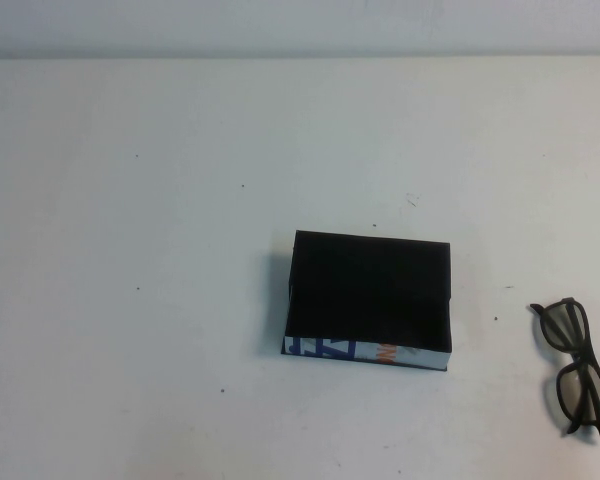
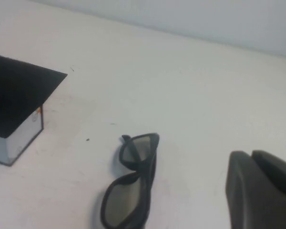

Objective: Take glasses out of glasses case

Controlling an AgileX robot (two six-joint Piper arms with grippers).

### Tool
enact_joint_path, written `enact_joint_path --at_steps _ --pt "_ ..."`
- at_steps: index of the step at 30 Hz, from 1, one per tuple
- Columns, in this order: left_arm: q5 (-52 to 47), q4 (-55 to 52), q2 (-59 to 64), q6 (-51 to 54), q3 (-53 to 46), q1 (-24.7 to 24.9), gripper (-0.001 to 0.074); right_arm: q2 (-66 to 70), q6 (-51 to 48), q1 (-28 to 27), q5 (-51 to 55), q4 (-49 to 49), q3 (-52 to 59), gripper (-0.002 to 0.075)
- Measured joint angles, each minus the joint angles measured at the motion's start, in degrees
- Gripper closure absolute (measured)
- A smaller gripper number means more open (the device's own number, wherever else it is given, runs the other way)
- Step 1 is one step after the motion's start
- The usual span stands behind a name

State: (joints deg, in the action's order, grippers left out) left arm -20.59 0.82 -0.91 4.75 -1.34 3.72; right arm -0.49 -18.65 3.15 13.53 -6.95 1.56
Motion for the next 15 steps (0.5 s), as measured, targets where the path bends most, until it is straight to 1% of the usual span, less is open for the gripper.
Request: enact_joint_path --at_steps 4,6,8,15 --pt "0.0 0.0 0.0 0.0 0.0 0.0 0.0739 0.0 20.9 0.0 3.0 6.5 0.0 0.0743" --pt "0.0 0.0 0.0 0.0 0.0 0.0 0.0739 0.0 26.9 0.2 3.2 8.9 0.0 0.0743" --pt "0.0 0.0 0.0 0.0 0.0 0.0 0.0739 0.0 29.0 0.7 3.4 10.4 0.0 0.0743" --pt "0.0 0.0 0.0 0.0 0.0 0.0 0.0739 0.0 29.5 1.4 3.9 12.0 0.0 0.0743"
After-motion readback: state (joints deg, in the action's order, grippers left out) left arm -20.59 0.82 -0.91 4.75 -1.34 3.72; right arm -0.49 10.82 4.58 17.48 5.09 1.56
